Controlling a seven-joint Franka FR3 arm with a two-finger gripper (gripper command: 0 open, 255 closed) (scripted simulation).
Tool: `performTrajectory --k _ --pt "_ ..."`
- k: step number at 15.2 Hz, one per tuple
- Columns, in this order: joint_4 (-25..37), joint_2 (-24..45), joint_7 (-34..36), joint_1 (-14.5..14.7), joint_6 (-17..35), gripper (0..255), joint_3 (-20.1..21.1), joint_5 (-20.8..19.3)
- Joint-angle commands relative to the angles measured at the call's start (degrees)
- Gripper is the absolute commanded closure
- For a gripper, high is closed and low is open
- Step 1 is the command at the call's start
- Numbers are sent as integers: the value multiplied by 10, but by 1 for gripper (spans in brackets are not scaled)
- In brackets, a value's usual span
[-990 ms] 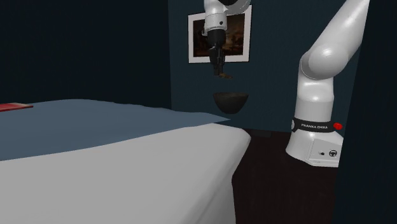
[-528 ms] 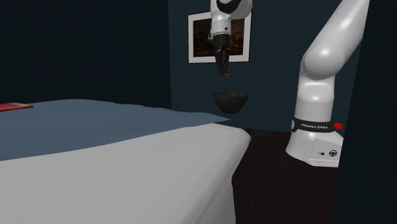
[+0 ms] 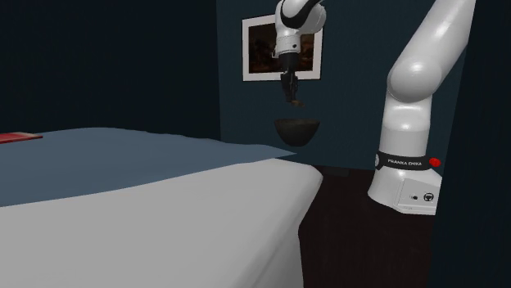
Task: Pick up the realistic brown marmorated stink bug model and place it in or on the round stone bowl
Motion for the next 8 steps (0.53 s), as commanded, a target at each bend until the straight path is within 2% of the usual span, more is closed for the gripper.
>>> performTrajectory --k 1,8 --pt "-10 7 -1 0 17 255 -2 0" --pt "-45 32 -3 0 77 255 -8 0"
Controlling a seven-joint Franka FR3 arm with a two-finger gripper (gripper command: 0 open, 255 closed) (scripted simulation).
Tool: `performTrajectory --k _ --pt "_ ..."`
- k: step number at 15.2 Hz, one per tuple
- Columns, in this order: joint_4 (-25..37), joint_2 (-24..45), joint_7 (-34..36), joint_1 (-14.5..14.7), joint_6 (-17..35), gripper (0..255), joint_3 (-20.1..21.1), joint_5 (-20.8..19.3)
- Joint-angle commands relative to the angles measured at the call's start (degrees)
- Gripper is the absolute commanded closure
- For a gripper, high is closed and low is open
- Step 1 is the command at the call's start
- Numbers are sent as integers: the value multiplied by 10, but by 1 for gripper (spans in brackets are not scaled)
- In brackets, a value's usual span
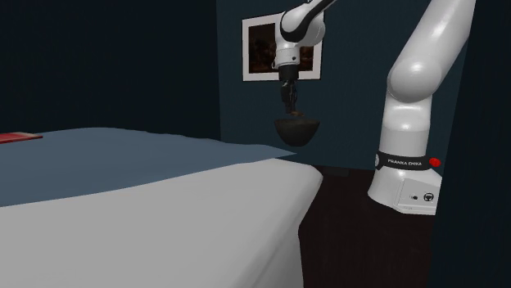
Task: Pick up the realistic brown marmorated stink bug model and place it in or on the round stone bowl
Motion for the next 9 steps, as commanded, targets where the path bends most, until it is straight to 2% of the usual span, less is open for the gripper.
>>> performTrajectory --k 1,9 --pt "-10 9 -1 0 19 255 -2 0" --pt "-15 15 -2 0 31 255 -3 0"
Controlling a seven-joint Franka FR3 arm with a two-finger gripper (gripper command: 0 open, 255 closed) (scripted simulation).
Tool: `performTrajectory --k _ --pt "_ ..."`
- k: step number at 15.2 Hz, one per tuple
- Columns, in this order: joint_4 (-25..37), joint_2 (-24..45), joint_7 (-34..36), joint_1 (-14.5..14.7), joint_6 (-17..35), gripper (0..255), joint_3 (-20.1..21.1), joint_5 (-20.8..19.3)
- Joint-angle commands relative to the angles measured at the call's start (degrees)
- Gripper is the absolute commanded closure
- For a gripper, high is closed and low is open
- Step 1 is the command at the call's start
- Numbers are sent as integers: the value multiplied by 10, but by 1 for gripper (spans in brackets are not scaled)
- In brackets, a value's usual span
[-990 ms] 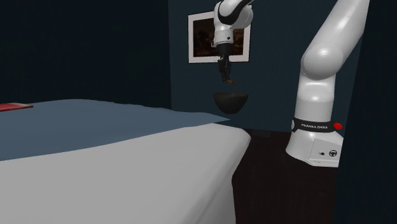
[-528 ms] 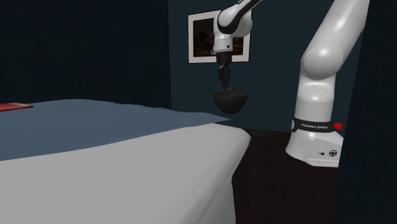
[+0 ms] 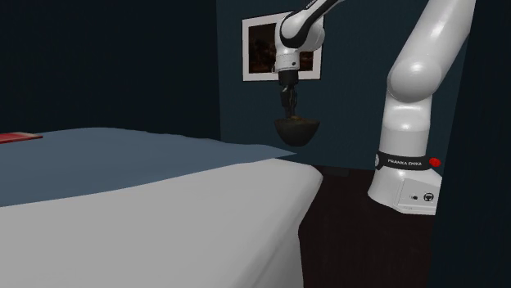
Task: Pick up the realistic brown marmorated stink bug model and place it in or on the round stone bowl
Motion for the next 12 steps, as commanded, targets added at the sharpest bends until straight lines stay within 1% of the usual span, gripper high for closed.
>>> performTrajectory --k 1,2,7,11,12 --pt "0 0 0 0 0 255 0 0" --pt "0 0 0 0 0 0 0 0" --pt "0 0 0 0 0 0 0 0" --pt "54 -27 2 0 -81 0 7 1" --pt "54 -27 2 0 -81 0 7 1"
